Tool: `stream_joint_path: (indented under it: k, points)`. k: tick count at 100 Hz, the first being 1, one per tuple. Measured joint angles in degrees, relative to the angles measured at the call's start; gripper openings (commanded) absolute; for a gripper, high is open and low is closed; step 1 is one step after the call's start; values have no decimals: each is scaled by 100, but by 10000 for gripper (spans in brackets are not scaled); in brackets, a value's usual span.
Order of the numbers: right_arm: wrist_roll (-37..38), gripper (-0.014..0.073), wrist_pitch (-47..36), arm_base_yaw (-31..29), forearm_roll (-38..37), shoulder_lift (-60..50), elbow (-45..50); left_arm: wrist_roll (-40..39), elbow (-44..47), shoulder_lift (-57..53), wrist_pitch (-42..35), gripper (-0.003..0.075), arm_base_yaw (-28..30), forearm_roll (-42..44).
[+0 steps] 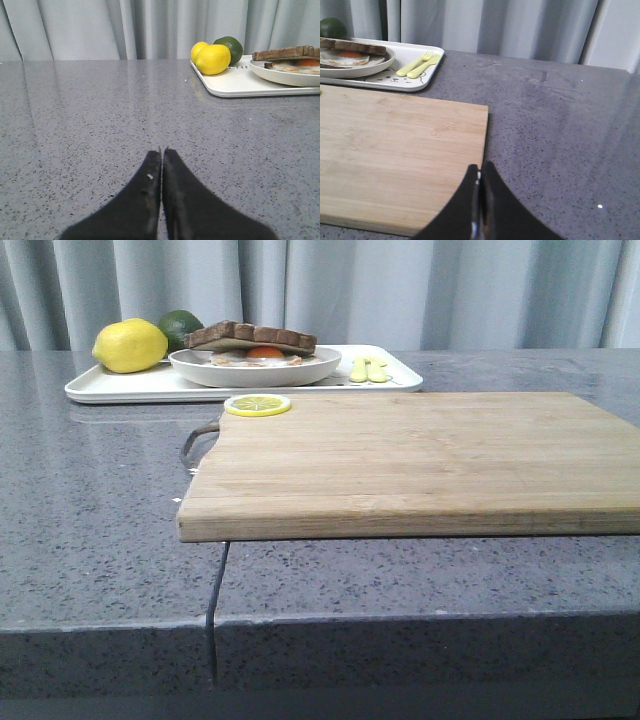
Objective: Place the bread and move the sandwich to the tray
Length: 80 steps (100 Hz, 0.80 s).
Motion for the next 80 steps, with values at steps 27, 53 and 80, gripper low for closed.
stream_joint_path:
  k: [27,53,80]
  points:
    - [0,-116,-196,0,-31,-1077,1025,0,0,0,0,-19,0,0]
    - [34,-116,-335,0,-34,-1173,1402,0,0,0,-8,-19,0,0]
    - [110,-116,-499,0,-34,-1173,1402,0,0,0,-8,-19,0,0]
